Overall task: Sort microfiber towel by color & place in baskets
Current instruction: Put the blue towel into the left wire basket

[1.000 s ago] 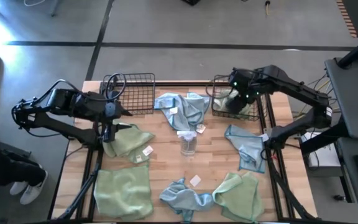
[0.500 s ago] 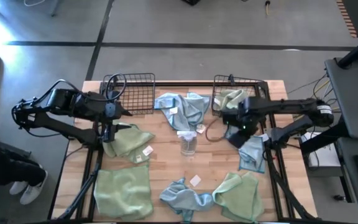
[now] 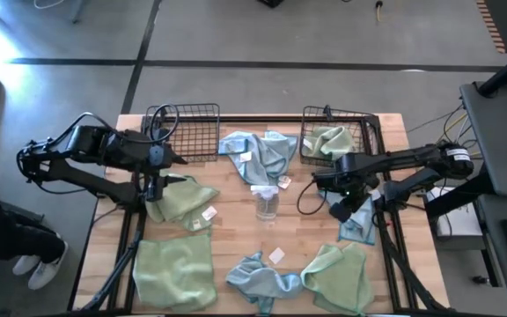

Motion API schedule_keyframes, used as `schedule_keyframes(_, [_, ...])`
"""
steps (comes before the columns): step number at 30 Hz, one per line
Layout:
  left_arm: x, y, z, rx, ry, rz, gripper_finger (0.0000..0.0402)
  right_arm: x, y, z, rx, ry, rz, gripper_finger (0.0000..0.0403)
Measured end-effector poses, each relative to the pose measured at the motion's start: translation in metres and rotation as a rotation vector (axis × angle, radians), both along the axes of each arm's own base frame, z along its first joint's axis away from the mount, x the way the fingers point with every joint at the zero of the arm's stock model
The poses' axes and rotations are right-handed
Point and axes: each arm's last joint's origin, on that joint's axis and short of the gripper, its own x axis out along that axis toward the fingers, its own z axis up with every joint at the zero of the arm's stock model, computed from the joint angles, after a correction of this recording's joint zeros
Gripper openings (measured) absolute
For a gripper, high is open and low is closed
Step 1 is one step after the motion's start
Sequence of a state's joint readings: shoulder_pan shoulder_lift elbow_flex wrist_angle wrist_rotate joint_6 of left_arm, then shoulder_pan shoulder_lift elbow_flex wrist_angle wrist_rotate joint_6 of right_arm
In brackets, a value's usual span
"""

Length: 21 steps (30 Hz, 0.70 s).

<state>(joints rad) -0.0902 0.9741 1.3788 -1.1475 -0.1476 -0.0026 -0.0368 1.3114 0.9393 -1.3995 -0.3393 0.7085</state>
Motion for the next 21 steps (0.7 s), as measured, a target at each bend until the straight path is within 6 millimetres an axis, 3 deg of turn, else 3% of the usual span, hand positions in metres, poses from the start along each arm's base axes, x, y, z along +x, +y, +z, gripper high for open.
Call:
schedule_keyframes(9, [0.000,0.000,0.000,-0.005,0.000,0.003,0.0201,0.005,0.000,-0.035,0.002,-0.059,0.012,0.0116])
schedule_keyframes(21, [0.000,0.000,0.000,-0.006,0.001,0.002,0.0201,0.002,-0.002,-0.071,-0.062,0.028,0.036,0.0148])
